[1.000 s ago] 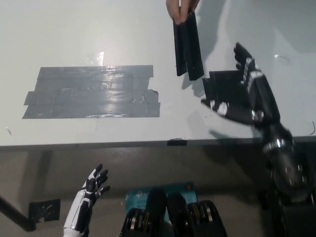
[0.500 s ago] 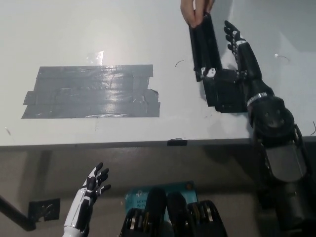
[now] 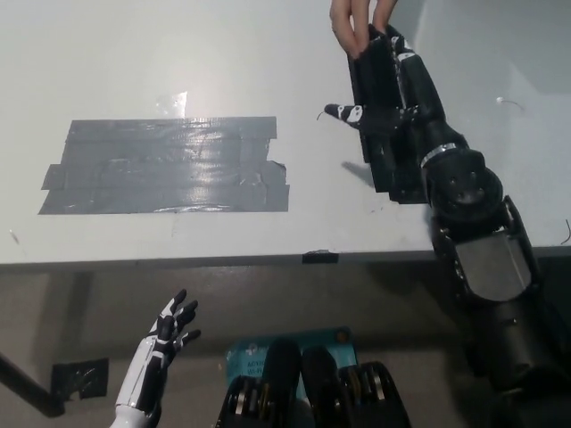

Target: A person hands a stapler to the robot and the robot grabs it with its right hand and places it on the desk infront of it

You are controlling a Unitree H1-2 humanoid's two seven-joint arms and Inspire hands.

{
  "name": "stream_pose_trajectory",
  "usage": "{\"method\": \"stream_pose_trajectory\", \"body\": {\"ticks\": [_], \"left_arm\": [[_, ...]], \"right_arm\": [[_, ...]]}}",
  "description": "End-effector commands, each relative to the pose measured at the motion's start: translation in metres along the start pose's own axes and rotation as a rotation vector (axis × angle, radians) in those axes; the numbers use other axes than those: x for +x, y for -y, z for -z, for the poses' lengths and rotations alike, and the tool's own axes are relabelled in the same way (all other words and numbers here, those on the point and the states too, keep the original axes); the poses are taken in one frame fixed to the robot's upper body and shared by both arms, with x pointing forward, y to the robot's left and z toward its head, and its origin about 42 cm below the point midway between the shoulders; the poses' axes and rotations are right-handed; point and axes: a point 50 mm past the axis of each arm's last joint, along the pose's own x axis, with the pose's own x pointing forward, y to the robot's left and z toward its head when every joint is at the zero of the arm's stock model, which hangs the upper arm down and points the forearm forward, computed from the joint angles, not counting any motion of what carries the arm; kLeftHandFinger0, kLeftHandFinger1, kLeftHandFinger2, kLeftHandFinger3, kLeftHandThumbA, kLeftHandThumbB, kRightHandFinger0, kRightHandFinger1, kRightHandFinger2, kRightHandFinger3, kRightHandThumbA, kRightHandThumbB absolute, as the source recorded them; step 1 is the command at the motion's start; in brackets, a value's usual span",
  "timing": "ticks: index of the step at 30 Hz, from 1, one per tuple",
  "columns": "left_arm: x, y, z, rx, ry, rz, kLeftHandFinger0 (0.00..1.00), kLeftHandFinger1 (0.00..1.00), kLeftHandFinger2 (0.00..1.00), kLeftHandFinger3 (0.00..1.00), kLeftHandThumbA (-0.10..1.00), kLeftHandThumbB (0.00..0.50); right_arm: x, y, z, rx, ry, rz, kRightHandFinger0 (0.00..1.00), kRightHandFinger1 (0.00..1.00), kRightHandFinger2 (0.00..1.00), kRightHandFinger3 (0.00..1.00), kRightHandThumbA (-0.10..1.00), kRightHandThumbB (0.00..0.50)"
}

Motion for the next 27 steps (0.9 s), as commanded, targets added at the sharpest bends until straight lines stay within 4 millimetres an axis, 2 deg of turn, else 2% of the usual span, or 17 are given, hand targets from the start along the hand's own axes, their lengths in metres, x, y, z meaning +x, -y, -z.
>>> {"method": "stream_pose_trajectory", "body": {"ticks": [1, 2, 3, 4, 5, 6, 8, 10, 15, 17, 19, 21, 23, 25, 27], "left_arm": [[0.004, -0.003, -0.011, 0.023, 0.046, 0.019, 0.92, 0.99, 0.97, 1.00, 1.00, 0.406], [0.004, -0.003, -0.011, 0.024, 0.045, 0.019, 0.92, 0.99, 0.96, 1.00, 1.00, 0.406], [0.004, -0.003, -0.011, 0.011, 0.050, 0.019, 0.92, 0.99, 0.96, 1.00, 1.00, 0.400], [0.005, -0.003, -0.012, 0.012, 0.050, 0.018, 0.92, 0.98, 0.95, 1.00, 1.00, 0.407], [0.005, -0.003, -0.011, 0.017, 0.050, 0.018, 0.91, 0.98, 0.94, 0.99, 1.00, 0.405], [0.006, -0.003, -0.011, 0.019, 0.052, 0.018, 0.91, 0.98, 0.94, 0.98, 1.00, 0.409], [0.006, -0.004, -0.010, 0.020, 0.051, 0.019, 0.90, 0.97, 0.93, 0.97, 1.00, 0.410], [0.006, -0.004, -0.010, 0.028, 0.049, 0.018, 0.90, 0.97, 0.93, 0.96, 1.00, 0.413], [0.008, -0.004, -0.011, 0.028, 0.048, 0.021, 0.91, 0.97, 0.93, 0.94, 1.00, 0.420], [0.009, -0.004, -0.011, 0.033, 0.053, 0.023, 0.90, 0.96, 0.91, 0.92, 1.00, 0.427], [0.010, -0.004, -0.012, 0.034, 0.057, 0.024, 0.89, 0.95, 0.91, 0.91, 1.00, 0.426], [0.012, -0.005, -0.012, 0.035, 0.057, 0.024, 0.89, 0.95, 0.90, 0.91, 1.00, 0.432], [0.013, -0.005, -0.012, 0.034, 0.059, 0.027, 0.89, 0.94, 0.89, 0.90, 1.00, 0.435], [0.013, -0.005, -0.013, 0.046, 0.056, 0.032, 0.88, 0.95, 0.91, 0.91, 1.00, 0.447], [0.014, -0.005, -0.013, 0.047, 0.056, 0.034, 0.88, 0.95, 0.91, 0.91, 1.00, 0.448]], "right_arm": [[0.022, 0.008, -0.024, -0.187, -0.099, 0.136, 0.23, 0.34, 0.43, 0.44, -0.05, 0.211], [0.022, 0.009, -0.022, -0.203, -0.111, 0.142, 0.08, 0.23, 0.40, 0.42, -0.09, 0.227], [0.023, 0.011, -0.018, -0.208, -0.123, 0.126, 0.00, 0.12, 0.39, 0.34, -0.10, 0.223], [0.022, 0.013, -0.013, -0.229, -0.137, 0.114, 0.00, 0.15, 0.47, 0.38, -0.10, 0.222], [0.021, 0.014, -0.009, -0.243, -0.149, 0.112, 0.00, 0.27, 0.67, 0.52, -0.10, 0.221], [0.021, 0.015, -0.006, -0.260, -0.157, 0.110, 0.00, 0.33, 0.75, 0.62, -0.10, 0.221], [0.018, 0.015, 0.000, -0.267, -0.172, 0.104, 0.01, 0.41, 0.80, 0.67, -0.10, 0.224], [0.015, 0.015, 0.003, -0.270, -0.182, 0.097, 0.02, 0.45, 0.84, 0.72, -0.10, 0.208], [0.012, 0.017, 0.004, -0.273, -0.182, 0.098, 0.03, 0.49, 0.88, 0.75, -0.10, 0.181], [0.012, 0.019, 0.001, -0.258, -0.169, 0.100, 0.01, 0.49, 0.88, 0.75, -0.10, 0.172], [0.011, 0.022, -0.004, -0.252, -0.152, 0.101, 0.00, 0.52, 0.93, 0.79, -0.10, 0.164], [0.012, 0.024, -0.012, -0.268, -0.128, 0.107, 0.02, 0.52, 0.92, 0.80, -0.10, 0.163], [0.012, 0.027, -0.030, -0.300, -0.083, 0.099, 0.00, 0.47, 0.87, 0.80, -0.10, 0.152], [0.011, 0.030, -0.049, -0.336, -0.052, 0.074, 0.00, 0.46, 0.87, 0.86, -0.10, 0.135], [0.011, 0.030, -0.059, -0.351, -0.029, 0.048, 0.00, 0.46, 0.86, 0.87, -0.10, 0.136]]}}
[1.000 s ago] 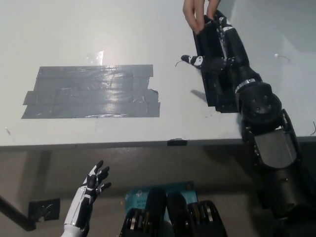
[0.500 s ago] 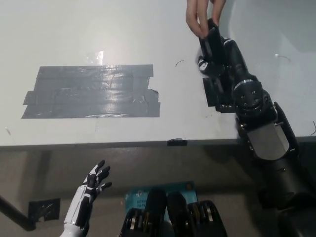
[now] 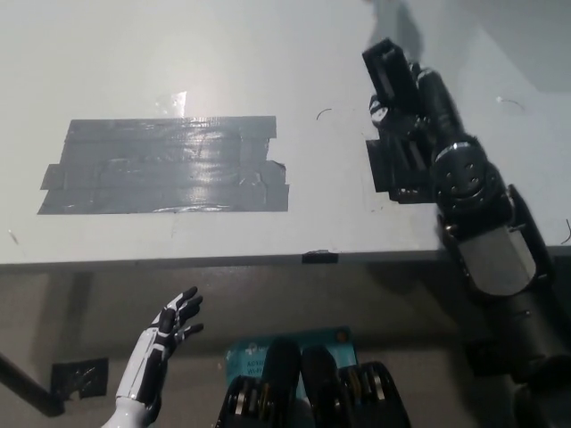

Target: A person hands a stapler to the robot and the robot grabs it with its right hand and places it on the desk infront of it

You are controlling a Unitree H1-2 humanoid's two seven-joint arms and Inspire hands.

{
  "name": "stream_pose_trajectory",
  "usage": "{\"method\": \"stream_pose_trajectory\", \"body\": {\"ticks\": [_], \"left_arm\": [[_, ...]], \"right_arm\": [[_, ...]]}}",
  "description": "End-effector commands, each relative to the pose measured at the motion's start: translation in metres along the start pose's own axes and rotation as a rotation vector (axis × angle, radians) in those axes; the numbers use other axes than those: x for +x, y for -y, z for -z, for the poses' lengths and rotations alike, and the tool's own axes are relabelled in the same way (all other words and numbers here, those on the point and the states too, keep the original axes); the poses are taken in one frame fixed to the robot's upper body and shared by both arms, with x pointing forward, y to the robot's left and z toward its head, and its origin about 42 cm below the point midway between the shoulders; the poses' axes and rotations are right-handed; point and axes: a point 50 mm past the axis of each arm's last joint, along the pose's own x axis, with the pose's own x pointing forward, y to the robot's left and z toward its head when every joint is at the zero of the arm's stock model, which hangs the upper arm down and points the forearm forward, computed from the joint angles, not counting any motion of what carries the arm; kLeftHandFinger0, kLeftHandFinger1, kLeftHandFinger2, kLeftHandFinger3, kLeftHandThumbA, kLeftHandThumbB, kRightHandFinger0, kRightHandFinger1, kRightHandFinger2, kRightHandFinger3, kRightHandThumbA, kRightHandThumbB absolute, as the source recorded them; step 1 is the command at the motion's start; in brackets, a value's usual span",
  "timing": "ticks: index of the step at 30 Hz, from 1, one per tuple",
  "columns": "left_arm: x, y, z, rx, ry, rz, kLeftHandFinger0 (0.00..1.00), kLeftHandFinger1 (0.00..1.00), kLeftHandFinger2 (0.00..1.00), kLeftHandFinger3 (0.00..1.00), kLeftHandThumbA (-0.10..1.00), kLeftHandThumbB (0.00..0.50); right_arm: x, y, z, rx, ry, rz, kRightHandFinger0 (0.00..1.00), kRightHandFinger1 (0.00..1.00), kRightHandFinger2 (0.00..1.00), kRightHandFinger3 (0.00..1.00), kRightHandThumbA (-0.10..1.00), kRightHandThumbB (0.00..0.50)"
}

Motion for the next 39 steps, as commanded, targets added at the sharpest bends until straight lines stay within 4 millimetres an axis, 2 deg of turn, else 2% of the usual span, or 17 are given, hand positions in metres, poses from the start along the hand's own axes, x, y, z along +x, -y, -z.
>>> {"method": "stream_pose_trajectory", "body": {"ticks": [1, 2, 4, 5, 6, 7, 11, 15, 18, 25, 32, 33, 34, 35, 36, 37, 39], "left_arm": [[0.005, -0.003, -0.008, 0.031, 0.035, 0.025, 0.88, 0.94, 0.90, 0.91, 1.00, 0.446], [0.005, -0.003, -0.008, 0.030, 0.034, 0.025, 0.88, 0.94, 0.90, 0.91, 1.00, 0.446], [0.005, -0.004, -0.009, 0.032, 0.033, 0.026, 0.89, 0.94, 0.90, 0.91, 1.00, 0.442], [0.006, -0.004, -0.010, 0.036, 0.035, 0.026, 0.88, 0.94, 0.90, 0.90, 1.00, 0.440], [0.007, -0.004, -0.010, 0.037, 0.036, 0.026, 0.88, 0.94, 0.90, 0.90, 1.00, 0.440], [0.006, -0.004, -0.010, 0.036, 0.038, 0.026, 0.87, 0.94, 0.90, 0.90, 1.00, 0.432], [0.006, -0.004, -0.009, 0.036, 0.044, 0.021, 0.85, 0.92, 0.89, 0.89, 1.00, 0.431], [0.004, -0.003, -0.010, 0.038, 0.041, 0.025, 0.84, 0.91, 0.87, 0.88, 1.00, 0.427], [0.006, -0.003, -0.010, 0.042, 0.042, 0.026, 0.85, 0.91, 0.86, 0.88, 1.00, 0.420], [0.011, -0.005, -0.013, 0.038, 0.051, 0.029, 0.83, 0.89, 0.84, 0.85, 1.00, 0.437], [0.015, -0.007, -0.016, 0.044, 0.050, 0.037, 0.79, 0.85, 0.83, 0.82, 1.00, 0.438], [0.015, -0.007, -0.016, 0.046, 0.049, 0.038, 0.79, 0.85, 0.83, 0.82, 1.00, 0.434], [0.015, -0.007, -0.016, 0.048, 0.048, 0.038, 0.78, 0.85, 0.83, 0.82, 1.00, 0.436], [0.015, -0.007, -0.016, 0.048, 0.048, 0.041, 0.77, 0.85, 0.82, 0.83, 1.00, 0.434], [0.015, -0.007, -0.016, 0.047, 0.048, 0.042, 0.77, 0.85, 0.82, 0.83, 1.00, 0.434], [0.015, -0.007, -0.016, 0.044, 0.047, 0.043, 0.77, 0.85, 0.83, 0.83, 1.00, 0.432], [0.014, -0.007, -0.017, 0.047, 0.048, 0.042, 0.77, 0.85, 0.83, 0.83, 1.00, 0.433]], "right_arm": [[0.001, 0.027, -0.061, -0.063, 0.137, -0.010, 0.00, 0.47, 0.86, 0.88, -0.10, 0.145], [-0.002, 0.027, -0.070, -0.060, 0.162, -0.051, 0.08, 0.53, 0.87, 0.88, -0.10, 0.149], [-0.006, 0.024, -0.075, -0.073, 0.186, -0.100, 0.10, 0.47, 0.82, 0.87, -0.10, 0.150], [-0.008, 0.019, -0.077, -0.083, 0.198, -0.139, 0.00, 0.39, 0.76, 0.86, -0.10, 0.197], [-0.009, 0.018, -0.077, -0.085, 0.201, -0.148, 0.00, 0.39, 0.76, 0.86, -0.10, 0.197], [-0.012, 0.010, -0.077, -0.104, 0.205, -0.187, 0.00, 0.39, 0.82, 0.90, -0.10, 0.158], [-0.017, -0.014, -0.070, -0.156, 0.193, -0.266, 0.01, 0.42, 0.85, 0.94, -0.10, 0.159], [-0.021, -0.044, -0.043, -0.218, 0.150, -0.343, 0.04, 0.50, 0.91, 0.94, -0.10, 0.156], [-0.021, -0.055, -0.027, -0.249, 0.114, -0.380, 0.05, 0.55, 0.95, 0.94, -0.10, 0.142], [-0.017, -0.064, 0.006, -0.316, 0.069, -0.460, 0.06, 0.59, 0.95, 0.95, -0.10, 0.144], [-0.018, -0.059, 0.000, -0.335, 0.074, -0.477, 0.11, 0.64, 0.96, 0.94, -0.10, 0.177], [-0.018, -0.059, -0.001, -0.337, 0.077, -0.468, 0.16, 0.69, 1.00, 1.00, -0.07, 0.218], [-0.017, -0.059, -0.003, -0.343, 0.081, -0.446, 0.35, 0.87, 1.00, 1.00, 0.10, 0.249], [-0.018, -0.058, -0.004, -0.346, 0.078, -0.440, 0.67, 1.00, 1.00, 1.00, 0.34, 0.331], [-0.019, -0.057, -0.005, -0.347, 0.076, -0.441, 0.77, 1.00, 1.00, 1.00, 0.40, 0.336], [-0.019, -0.056, -0.007, -0.352, 0.077, -0.457, 0.95, 1.00, 1.00, 1.00, 0.53, 0.390], [-0.021, -0.051, -0.012, -0.381, 0.093, -0.481, 1.00, 1.00, 1.00, 1.00, 0.70, 0.445]]}}
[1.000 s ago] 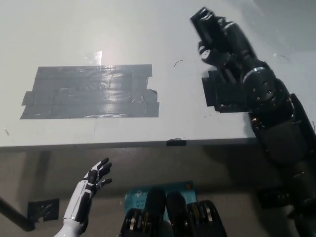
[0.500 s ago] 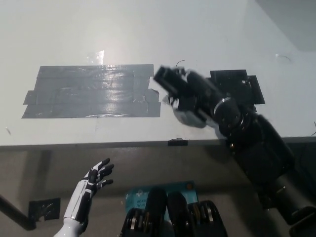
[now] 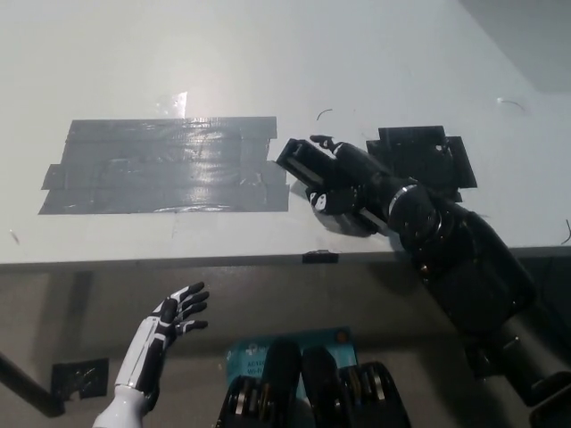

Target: A person hands a stapler to the robot and the robot grabs it with its right hand and places it on the desk infront of it

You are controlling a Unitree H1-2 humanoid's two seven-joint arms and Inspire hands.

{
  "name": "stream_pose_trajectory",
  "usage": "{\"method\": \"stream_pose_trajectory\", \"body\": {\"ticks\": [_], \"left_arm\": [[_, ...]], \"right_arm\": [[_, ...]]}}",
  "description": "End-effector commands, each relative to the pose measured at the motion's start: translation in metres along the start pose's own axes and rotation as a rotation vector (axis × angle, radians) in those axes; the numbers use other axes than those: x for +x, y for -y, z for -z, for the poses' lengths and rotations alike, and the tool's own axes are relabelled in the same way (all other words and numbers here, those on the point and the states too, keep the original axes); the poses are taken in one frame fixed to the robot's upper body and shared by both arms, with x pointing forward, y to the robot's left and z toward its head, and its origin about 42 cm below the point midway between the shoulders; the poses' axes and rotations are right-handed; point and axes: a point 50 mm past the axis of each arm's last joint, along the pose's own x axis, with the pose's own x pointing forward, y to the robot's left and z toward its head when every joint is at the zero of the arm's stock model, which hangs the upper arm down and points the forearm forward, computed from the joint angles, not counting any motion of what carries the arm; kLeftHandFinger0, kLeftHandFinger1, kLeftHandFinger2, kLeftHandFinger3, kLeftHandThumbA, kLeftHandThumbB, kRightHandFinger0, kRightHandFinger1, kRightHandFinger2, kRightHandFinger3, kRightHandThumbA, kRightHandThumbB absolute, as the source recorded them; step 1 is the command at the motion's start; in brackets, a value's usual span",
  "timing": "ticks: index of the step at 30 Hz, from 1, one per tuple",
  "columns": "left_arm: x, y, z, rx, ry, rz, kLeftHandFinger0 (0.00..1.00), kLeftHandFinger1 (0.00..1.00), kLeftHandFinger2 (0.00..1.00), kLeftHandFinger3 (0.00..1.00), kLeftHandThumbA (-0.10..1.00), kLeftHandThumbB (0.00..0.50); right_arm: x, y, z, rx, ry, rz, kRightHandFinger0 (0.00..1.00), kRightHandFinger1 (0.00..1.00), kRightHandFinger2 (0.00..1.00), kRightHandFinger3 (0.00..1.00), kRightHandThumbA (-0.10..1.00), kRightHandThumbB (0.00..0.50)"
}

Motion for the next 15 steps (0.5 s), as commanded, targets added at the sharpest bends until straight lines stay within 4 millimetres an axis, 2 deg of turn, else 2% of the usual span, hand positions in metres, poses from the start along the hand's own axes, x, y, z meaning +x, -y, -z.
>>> {"method": "stream_pose_trajectory", "body": {"ticks": [1, 2, 5, 9, 15], "left_arm": [[0.005, -0.003, -0.010, 0.018, 0.037, 0.025, 0.77, 0.84, 0.83, 0.83, 1.00, 0.429], [0.006, -0.003, -0.011, 0.019, 0.040, 0.025, 0.77, 0.84, 0.82, 0.82, 1.00, 0.422], [0.007, -0.003, -0.011, 0.020, 0.048, 0.028, 0.75, 0.83, 0.82, 0.82, 1.00, 0.404], [0.007, -0.004, -0.011, 0.025, 0.048, 0.030, 0.74, 0.82, 0.81, 0.81, 1.00, 0.417], [0.008, -0.004, -0.011, 0.030, 0.047, 0.031, 0.76, 0.83, 0.81, 0.82, 1.00, 0.435]], "right_arm": [[-0.006, 0.028, -0.021, -0.094, 0.056, 0.005, 1.00, 1.00, 1.00, 1.00, 0.77, 0.457], [-0.008, 0.032, -0.022, -0.101, 0.066, 0.006, 1.00, 1.00, 1.00, 1.00, 0.83, 0.471], [-0.014, 0.039, -0.025, -0.103, 0.099, 0.028, 1.00, 1.00, 1.00, 1.00, 0.85, 0.486], [-0.019, 0.050, -0.031, -0.089, 0.128, 0.052, 1.00, 1.00, 1.00, 1.00, 0.93, 0.500], [-0.027, 0.061, -0.036, -0.020, 0.215, 0.125, 1.00, 1.00, 1.00, 1.00, 0.94, 0.488]]}}
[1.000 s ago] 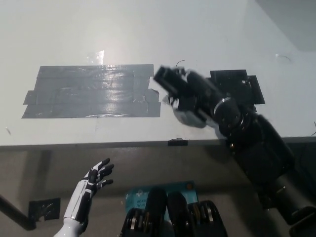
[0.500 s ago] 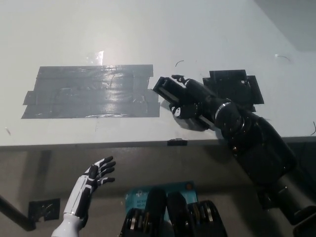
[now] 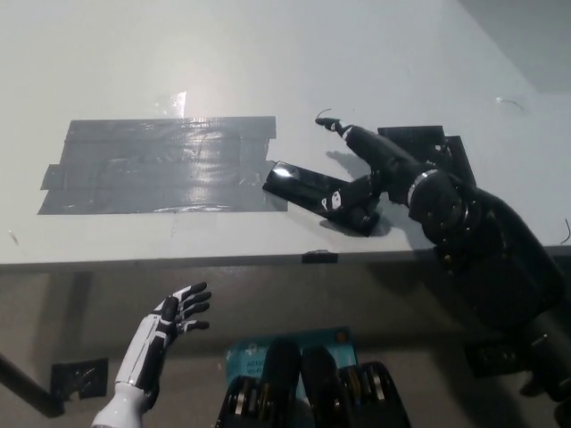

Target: A person hands a stapler to the robot and the robot grabs it with its right hand and places it on the desk infront of it

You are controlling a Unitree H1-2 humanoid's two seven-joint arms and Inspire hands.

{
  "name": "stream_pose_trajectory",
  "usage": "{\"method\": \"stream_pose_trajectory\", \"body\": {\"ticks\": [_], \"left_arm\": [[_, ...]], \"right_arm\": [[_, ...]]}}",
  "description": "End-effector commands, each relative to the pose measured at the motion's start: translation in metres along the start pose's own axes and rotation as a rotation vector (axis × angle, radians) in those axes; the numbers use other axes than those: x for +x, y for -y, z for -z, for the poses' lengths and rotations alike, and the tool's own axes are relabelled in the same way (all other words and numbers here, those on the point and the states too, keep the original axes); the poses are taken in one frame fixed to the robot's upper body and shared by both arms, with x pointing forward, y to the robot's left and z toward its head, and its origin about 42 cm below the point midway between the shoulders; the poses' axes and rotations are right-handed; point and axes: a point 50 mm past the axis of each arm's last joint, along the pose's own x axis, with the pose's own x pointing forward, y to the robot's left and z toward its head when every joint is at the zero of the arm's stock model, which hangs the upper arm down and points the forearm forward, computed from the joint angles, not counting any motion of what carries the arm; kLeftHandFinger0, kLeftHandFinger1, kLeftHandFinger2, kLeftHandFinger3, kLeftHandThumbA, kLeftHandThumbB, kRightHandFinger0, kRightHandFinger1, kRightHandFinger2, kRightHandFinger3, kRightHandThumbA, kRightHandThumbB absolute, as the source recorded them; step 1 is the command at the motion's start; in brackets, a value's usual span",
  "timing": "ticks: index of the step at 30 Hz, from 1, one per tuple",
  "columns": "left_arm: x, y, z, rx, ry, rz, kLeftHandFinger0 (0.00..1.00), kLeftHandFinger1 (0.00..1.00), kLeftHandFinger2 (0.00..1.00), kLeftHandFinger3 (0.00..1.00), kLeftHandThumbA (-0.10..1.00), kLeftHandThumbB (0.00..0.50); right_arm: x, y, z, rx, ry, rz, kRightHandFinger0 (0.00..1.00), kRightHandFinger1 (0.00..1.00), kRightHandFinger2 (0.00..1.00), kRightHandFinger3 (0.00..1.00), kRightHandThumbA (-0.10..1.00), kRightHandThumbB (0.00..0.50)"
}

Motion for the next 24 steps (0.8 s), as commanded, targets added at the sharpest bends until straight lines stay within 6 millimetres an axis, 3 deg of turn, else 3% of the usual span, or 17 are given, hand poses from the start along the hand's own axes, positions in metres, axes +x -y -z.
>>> {"method": "stream_pose_trajectory", "body": {"ticks": [1, 3, 5, 7, 10, 12, 13, 15, 18, 20, 21, 24], "left_arm": [[0.005, -0.003, -0.009, 0.024, 0.045, 0.027, 0.75, 0.83, 0.81, 0.82, 1.00, 0.433], [0.005, -0.003, -0.009, 0.026, 0.043, 0.025, 0.74, 0.82, 0.81, 0.82, 1.00, 0.432], [0.005, -0.002, -0.009, 0.023, 0.041, 0.023, 0.74, 0.82, 0.80, 0.81, 1.00, 0.429], [0.007, -0.001, -0.010, 0.020, 0.043, 0.024, 0.74, 0.82, 0.80, 0.81, 1.00, 0.427], [0.010, -0.002, -0.012, 0.014, 0.044, 0.019, 0.75, 0.83, 0.82, 0.81, 1.00, 0.438], [0.012, -0.001, -0.013, 0.008, 0.049, 0.019, 0.74, 0.83, 0.82, 0.81, 1.00, 0.437], [0.012, -0.001, -0.013, 0.002, 0.050, 0.019, 0.76, 0.84, 0.83, 0.83, 1.00, 0.452], [0.011, 0.000, -0.012, 0.001, 0.048, 0.024, 0.77, 0.86, 0.86, 0.86, 1.00, 0.467], [0.008, 0.001, -0.012, -0.003, 0.050, 0.022, 0.82, 0.93, 0.96, 0.99, 1.00, 0.471], [0.007, 0.003, -0.011, -0.015, 0.048, 0.018, 0.86, 0.98, 1.00, 1.00, 1.00, 0.472], [0.006, 0.002, -0.011, -0.019, 0.049, 0.012, 0.88, 1.00, 1.00, 1.00, 1.00, 0.473], [0.007, 0.003, -0.009, -0.035, 0.053, 0.006, 0.93, 1.00, 1.00, 1.00, 1.00, 0.498]], "right_arm": [[-0.006, 0.029, -0.028, 0.005, 0.146, 0.106, 1.00, 1.00, 1.00, 1.00, 0.96, 0.489], [-0.010, 0.031, -0.033, 0.004, 0.178, 0.142, 1.00, 1.00, 1.00, 1.00, 0.99, 0.465], [-0.016, 0.036, -0.042, 0.003, 0.210, 0.176, 1.00, 1.00, 1.00, 1.00, 1.00, 0.494], [-0.024, 0.046, -0.051, 0.020, 0.250, 0.206, 1.00, 1.00, 1.00, 1.00, 1.00, 0.456], [-0.062, 0.086, -0.082, 0.073, 0.411, 0.332, 1.00, 1.00, 1.00, 1.00, 1.00, 0.472], [-0.081, 0.098, -0.092, 0.085, 0.460, 0.379, 1.00, 1.00, 1.00, 1.00, 1.00, 0.454], [-0.106, 0.107, -0.099, 0.121, 0.550, 0.430, 1.00, 1.00, 1.00, 1.00, 1.00, 0.422], [-0.136, 0.111, -0.098, 0.165, 0.626, 0.479, 1.00, 1.00, 1.00, 1.00, 1.00, 0.408], [-0.181, 0.094, -0.080, 0.252, 0.692, 0.512, 1.00, 1.00, 1.00, 1.00, 1.00, 0.421], [-0.200, 0.078, -0.068, 0.267, 0.701, 0.533, 1.00, 1.00, 1.00, 1.00, 1.00, 0.405], [-0.210, 0.064, -0.060, 0.291, 0.699, 0.543, 1.00, 1.00, 1.00, 1.00, 1.00, 0.426], [-0.231, 0.021, -0.031, 0.389, 0.669, 0.545, 1.00, 1.00, 1.00, 1.00, 1.00, 0.361]]}}
